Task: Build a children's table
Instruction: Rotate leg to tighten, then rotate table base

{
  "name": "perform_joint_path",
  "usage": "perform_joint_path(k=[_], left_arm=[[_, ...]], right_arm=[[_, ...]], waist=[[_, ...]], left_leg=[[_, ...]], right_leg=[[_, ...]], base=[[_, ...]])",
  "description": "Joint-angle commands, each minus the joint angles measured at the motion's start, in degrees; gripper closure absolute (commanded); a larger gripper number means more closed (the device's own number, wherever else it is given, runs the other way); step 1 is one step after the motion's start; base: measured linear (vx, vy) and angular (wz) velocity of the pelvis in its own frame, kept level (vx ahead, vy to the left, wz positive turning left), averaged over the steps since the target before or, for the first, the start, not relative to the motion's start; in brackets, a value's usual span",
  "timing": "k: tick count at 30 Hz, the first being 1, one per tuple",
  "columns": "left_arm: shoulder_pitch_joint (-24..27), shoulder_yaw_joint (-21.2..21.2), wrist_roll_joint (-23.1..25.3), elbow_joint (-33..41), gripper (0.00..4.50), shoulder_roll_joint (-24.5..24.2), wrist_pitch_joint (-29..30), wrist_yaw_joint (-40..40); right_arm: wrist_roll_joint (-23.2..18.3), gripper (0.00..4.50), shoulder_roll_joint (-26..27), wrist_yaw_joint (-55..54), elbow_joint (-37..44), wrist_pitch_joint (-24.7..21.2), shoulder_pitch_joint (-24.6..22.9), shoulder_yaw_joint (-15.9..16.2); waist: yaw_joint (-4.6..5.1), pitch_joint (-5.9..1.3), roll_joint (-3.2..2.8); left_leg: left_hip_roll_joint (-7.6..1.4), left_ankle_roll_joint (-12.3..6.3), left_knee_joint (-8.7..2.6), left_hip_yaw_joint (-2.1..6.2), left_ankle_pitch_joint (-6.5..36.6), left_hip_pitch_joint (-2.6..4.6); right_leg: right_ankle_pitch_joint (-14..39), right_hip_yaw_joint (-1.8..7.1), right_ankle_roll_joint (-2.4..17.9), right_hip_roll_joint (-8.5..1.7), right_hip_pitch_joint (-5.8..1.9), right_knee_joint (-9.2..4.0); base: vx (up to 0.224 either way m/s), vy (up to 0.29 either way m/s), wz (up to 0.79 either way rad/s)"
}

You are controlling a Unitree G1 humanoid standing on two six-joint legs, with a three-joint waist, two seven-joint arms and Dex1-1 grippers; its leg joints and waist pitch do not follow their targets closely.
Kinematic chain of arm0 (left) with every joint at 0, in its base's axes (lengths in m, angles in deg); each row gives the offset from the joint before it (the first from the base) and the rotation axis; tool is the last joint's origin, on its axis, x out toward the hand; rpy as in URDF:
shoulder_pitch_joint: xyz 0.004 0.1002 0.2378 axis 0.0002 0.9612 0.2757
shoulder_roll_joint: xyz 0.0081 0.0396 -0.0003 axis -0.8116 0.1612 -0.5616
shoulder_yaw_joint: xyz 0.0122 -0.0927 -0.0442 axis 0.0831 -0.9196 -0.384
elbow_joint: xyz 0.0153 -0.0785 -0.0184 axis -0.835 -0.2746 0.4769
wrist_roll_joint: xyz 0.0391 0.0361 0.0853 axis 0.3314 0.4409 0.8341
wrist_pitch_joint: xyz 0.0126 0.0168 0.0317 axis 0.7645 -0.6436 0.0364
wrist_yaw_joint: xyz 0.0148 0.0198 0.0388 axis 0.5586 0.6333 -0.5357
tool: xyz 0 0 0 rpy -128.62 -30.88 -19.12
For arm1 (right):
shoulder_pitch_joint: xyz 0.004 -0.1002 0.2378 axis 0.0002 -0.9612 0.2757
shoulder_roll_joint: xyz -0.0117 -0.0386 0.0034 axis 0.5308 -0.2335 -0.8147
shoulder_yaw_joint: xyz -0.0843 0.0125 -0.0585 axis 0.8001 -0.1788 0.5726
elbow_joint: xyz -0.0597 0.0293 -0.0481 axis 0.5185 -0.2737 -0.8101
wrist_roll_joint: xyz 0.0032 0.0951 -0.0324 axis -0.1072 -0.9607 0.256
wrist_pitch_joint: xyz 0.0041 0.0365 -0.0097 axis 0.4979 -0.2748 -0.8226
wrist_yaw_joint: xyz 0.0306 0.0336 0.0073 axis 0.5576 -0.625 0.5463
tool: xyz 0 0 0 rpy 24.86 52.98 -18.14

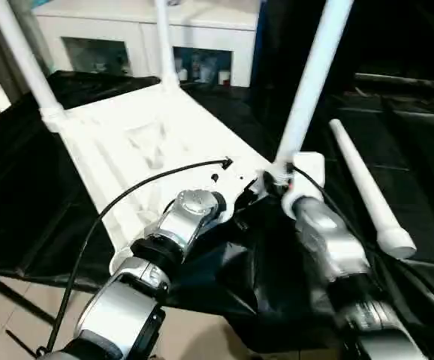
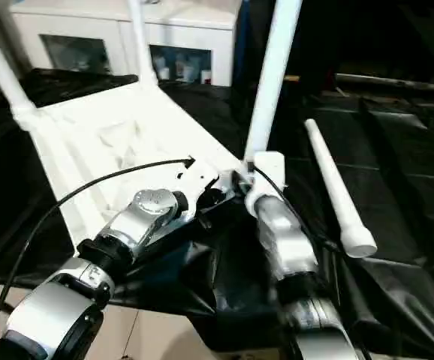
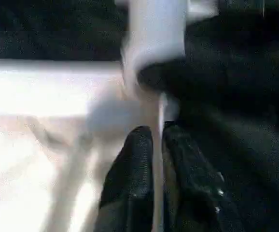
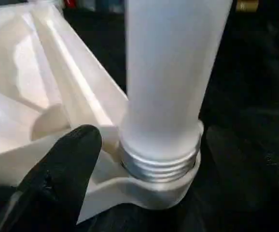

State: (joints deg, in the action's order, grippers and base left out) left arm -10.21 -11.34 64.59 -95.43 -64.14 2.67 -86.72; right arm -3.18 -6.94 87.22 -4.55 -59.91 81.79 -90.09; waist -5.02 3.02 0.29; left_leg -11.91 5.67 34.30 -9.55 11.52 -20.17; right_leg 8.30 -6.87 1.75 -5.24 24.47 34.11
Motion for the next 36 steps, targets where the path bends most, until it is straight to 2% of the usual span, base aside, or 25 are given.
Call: perform_joint_path(k=[1, 2, 3, 5, 6, 8, 9, 11, 12, 13, 14, 15, 16, 17, 18, 19, 20, 22, 23, 25, 29, 30, 33, 34, 36], left_arm=[[-1.8, -1.6, -1.2, 1.7, 3.75, 0.0, -1.3, 1.0], [-1.9, -2.0, -1.1, 2.0, 3.56, -0.4, -1.9, 1.9], [-2.1, -3.1, -0.9, 2.7, 3.54, -1.2, -2.6, 3.8], [-2.2, -3.6, -0.7, 3.3, 3.51, -1.7, -2.6, 4.6], [-1.9, -4.1, -0.1, 4.7, 3.31, -2.9, -2.6, 6.2], [-0.6, -6.1, 0.7, 9.4, 3.13, -6.4, -0.3, 9.5], [0.6, -7.3, 1.7, 12.5, 3.11, -8.9, 1.5, 11.4], [2.8, -9.5, 3.2, 17.1, 3.01, -12.6, 4.0, 14.3], [4.7, -11.3, 4.3, 20.5, 2.75, -14.9, 6.1, 16.1], [5.8, -12.3, 4.8, 22.4, 2.75, -16.2, 7.3, 17.2], [8.0, -14.2, 6.4, 25.8, 2.75, -18.1, 9.1, 19.0], [8.0, -14.2, 6.4, 25.8, 2.56, -18.1, 9.1, 19.0], [9.4, -15.5, 7.4, 28.0, 2.56, -19.4, 10.3, 20.3], [14.1, -17.9, 11.0, 33.4, 2.34, -22.7, 14.1, 22.7], [14.1, -17.9, 11.0, 33.4, 2.28, -22.7, 14.1, 22.7], [16.4, -18.7, 12.4, 35.9, 2.28, -23.9, 16.2, 23.5], [18.4, -19.7, 13.5, 38.3, 2.27, -24.6, 18.5, 24.1], [22.4, -22.3, 14.7, 42.9, 2.27, -25.2, 24.0, 25.1], [24.1, -22.8, 15.1, 44.4, 2.27, -25.6, 25.6, 25.1], [28.0, -21.8, 15.4, 46.8, 2.27, -28.0, 30.1, 22.8], [31.4, -19.0, 14.2, 48.2, 2.27, -31.2, 35.7, 16.7], [32.2, -18.1, 13.8, 49.2, 2.27, -31.8, 37.2, 15.0], [34.2, -15.7, 12.6, 52.9, 2.27, -32.0, 41.6, 10.3], [34.2, -15.7, 12.6, 52.9, 2.27, -32.0, 41.6, 10.3], [35.6, -12.5, 11.3, 55.5, 2.27, -33.1, 44.2, 6.4]], right_arm=[[0.4, 0.58, -0.6, 0.6, 5.0, -2.0, -1.8, 0.9], [0.4, 0.58, -0.9, 1.1, 6.3, -2.6, -2.7, 1.3], [0.5, 0.58, -1.6, 2.2, 9.3, -4.0, -4.6, 2.5], [0.6, 0.58, -2.1, 2.9, 10.7, -4.7, -5.5, 3.1], [0.6, 0.58, -2.7, 3.9, 12.2, -5.7, -6.3, 3.9], [0.8, 0.58, -3.5, 5.4, 14.2, -6.7, -7.2, 5.1], [0.7, 0.58, -3.9, 6.2, 14.9, -7.4, -7.5, 5.6], [0.9, 0.58, -4.4, 6.9, 16.1, -8.8, -8.1, 6.5], [1.2, 0.58, -4.8, 7.0, 16.9, -9.6, -8.5, 7.0], [1.4, 0.58, -5.0, 7.0, 17.6, -10.3, -8.9, 7.2], [1.3, 0.58, -4.8, 6.7, 18.0, -11.2, -9.3, 7.0], [1.3, 0.58, -4.8, 6.7, 18.0, -11.2, -9.3, 7.0], [1.2, 0.58, -4.7, 6.5, 18.4, -11.8, -9.6, 6.8], [1.6, 0.58, -4.5, 5.5, 17.6, -12.5, -9.8, 6.4], [1.6, 0.87, -4.5, 5.5, 17.6, -12.5, -9.8, 6.4], [1.8, 0.87, -4.5, 5.0, 16.9, -12.9, -9.7, 6.2], [1.9, 0.94, -4.5, 4.8, 16.3, -13.3, -9.6, 6.0], [2.3, 1.06, -4.8, 4.6, 14.0, -13.0, -8.9, 5.8], [2.5, 1.20, -4.9, 4.4, 12.7, -12.9, -8.4, 5.6], [2.9, 1.32, -4.9, 3.7, 8.9, -13.3, -6.5, 5.5], [3.1, 1.63, -4.5, 3.4, 4.6, -13.9, -3.6, 5.9], [3.0, 1.71, -4.3, 3.3, 3.9, -14.0, -3.0, 5.8], [3.1, 2.10, -3.8, 3.5, 0.8, -13.6, -1.0, 5.7], [3.1, 2.10, -3.8, 3.5, 0.8, -13.6, -1.0, 5.7], [3.2, 2.19, -3.6, 4.6, -2.1, -13.5, 0.6, 6.3]], waist=[[-0.44, -4.39, 1.08], [-0.44, -4.38, 1.13], [-0.43, -4.24, 1.03], [-0.38, -4.17, 1.09], [-0.38, -4.16, 0.99], [-0.27, -4.19, 0.87], [-0.25, -4.15, 0.84], [0.03, -4.05, 0.90], [0.13, -4.14, 0.80], [0.34, -4.00, 0.66], [0.43, -3.98, 0.54], [0.50, -3.93, 0.55], [0.53, -3.92, 0.53], [0.27, -3.99, 0.57], [0.50, -3.72, 0.56], [0.33, -3.86, 0.35], [0.33, -3.90, 0.41], [0.28, -3.83, 0.44], [0.24, -3.72, 0.66], [0.17, -3.57, 0.91], [0.30, -3.46, 0.95], [0.29, -3.48, 1.17], [0.04, -3.46, 0.78], [0.17, -3.55, 0.87], [0.04, -3.57, 0.49]], left_leg=[[-0.44, -5.59, -3.70, -0.29, 5.3, -0.45], [-0.51, -5.57, -3.72, -0.31, 5.5, -0.35], [-0.37, -5.26, -3.81, -0.32, 6.5, -0.46], [-0.39, -5.06, -3.88, -0.23, 6.9, -0.62], [-0.34, -4.95, -3.88, -0.26, 7.1, -0.57], [-0.37, -4.53, -3.94, -0.11, 7.3, -0.73], [-0.53, -3.89, -3.95, -0.12, 7.8, -0.51], [-0.51, -3.54, -3.97, -0.09, 7.6, -0.64], [-0.84, -2.90, -4.08, 0.06, 7.3, -0.46], [-0.81, -2.83, -4.08, 0.00, 7.0, -0.55], [-0.74, -2.71, -4.06, -0.05, 7.1, -0.43], [-0.70, -2.50, -4.03, -0.21, 7.0, -0.16], [-0.70, -2.36, -4.01, -0.27, 7.4, -0.04], [-1.15, -1.99, -4.15, -0.09, 7.7, 0.13], [-1.06, -1.92, -4.40, -0.08, 7.7, -0.30], [-1.15, -1.48, -4.32, -0.11, 8.2, 0.14], [-1.20, -1.24, -4.32, -0.14, 8.4, 0.34], [-1.17, -1.04, -4.39, -0.14, 8.6, 0.24], [-1.00, -0.90, -4.48, -0.10, 9.8, 0.08], [-0.70, -1.06, -4.51, -0.23, 11.3, 0.22], [-0.63, -0.34, -4.69, 0.08, 13.5, 0.32], [-0.69, -0.30, -4.74, 0.11, 13.8, 0.33], [-0.80, 0.11, -4.74, 0.05, 14.2, 0.65], [-0.89, 0.28, -4.78, 0.14, 14.0, 0.46], [-0.75, 0.33, -4.77, 0.19, 13.4, 0.32]], right_leg=[[16.1, 2.93, 6.0, -2.91, -4.43, -4.28], [15.8, 2.98, 6.1, -2.95, -4.27, -4.25], [16.7, 2.91, 5.9, -2.87, -4.39, -4.35], [17.2, 2.94, 5.3, -2.91, -4.55, -4.39], [17.5, 2.96, 4.8, -2.88, -4.49, -4.51], [17.9, 2.88, 4.6, -2.87, -4.64, -4.36], [18.7, 2.87, 4.1, -2.94, -4.43, -4.35], [19.5, 2.83, 3.6, -2.85, -4.34, -4.38], [19.2, 2.90, 3.7, -2.93, -4.32, -3.91], [18.8, 2.95, 3.7, -2.80, -4.20, -3.96], [18.9, 2.93, 3.6, -2.73, -4.04, -4.08], [18.7, 3.02, 4.0, -2.55, -3.69, -4.14], [18.7, 3.07, 4.1, -2.50, -3.56, -4.15], [17.7, 3.23, 4.8, -2.79, -3.51, -3.70], [17.0, 3.21, 5.0, -2.50, -3.55, -3.80], [17.0, 3.22, 5.0, -2.53, -3.41, -3.67], [15.8, 3.42, 5.6, -2.60, -3.31, -3.54], [15.1, 3.48, 6.2, -2.60, -3.35, -3.42], [16.1, 3.50, 6.3, -2.64, -3.42, -3.56], [18.2, 3.51, 5.5, -2.41, -3.15, -4.15], [20.6, 3.50, 4.4, -2.48, -2.94, -4.27], [20.8, 3.53, 4.6, -2.58, -2.97, -4.19], [19.4, 3.67, 5.5, -2.56, -2.69, -4.22], [18.6, 3.69, 5.9, -2.65, -2.92, -3.95], [16.7, 3.74, 6.7, -2.59, -3.08, -3.68]], base=[[0.000, 0.000, 0.00], [0.000, 0.000, 0.00], [0.000, 0.000, 0.00], [0.000, 0.000, 0.00], [0.000, 0.000, 0.00], [0.000, 0.000, 0.00], [0.000, 0.000, 0.00], [0.000, 0.000, 0.00], [0.000, 0.000, 0.00], [0.000, 0.000, 0.00], [0.000, 0.000, 0.00], [0.000, 0.000, 0.00], [0.000, 0.000, 0.00], [0.000, 0.000, 0.00], [0.000, 0.000, 0.00], [0.000, 0.000, 0.00], [0.000, 0.000, 0.00], [0.000, 0.000, 0.00], [0.000, 0.000, 0.00], [0.000, 0.000, 0.00], [0.000, 0.000, 0.00], [0.000, 0.000, 0.00], [0.000, 0.000, 0.00], [0.000, 0.000, 0.00], [0.000, 0.000, 0.00]])
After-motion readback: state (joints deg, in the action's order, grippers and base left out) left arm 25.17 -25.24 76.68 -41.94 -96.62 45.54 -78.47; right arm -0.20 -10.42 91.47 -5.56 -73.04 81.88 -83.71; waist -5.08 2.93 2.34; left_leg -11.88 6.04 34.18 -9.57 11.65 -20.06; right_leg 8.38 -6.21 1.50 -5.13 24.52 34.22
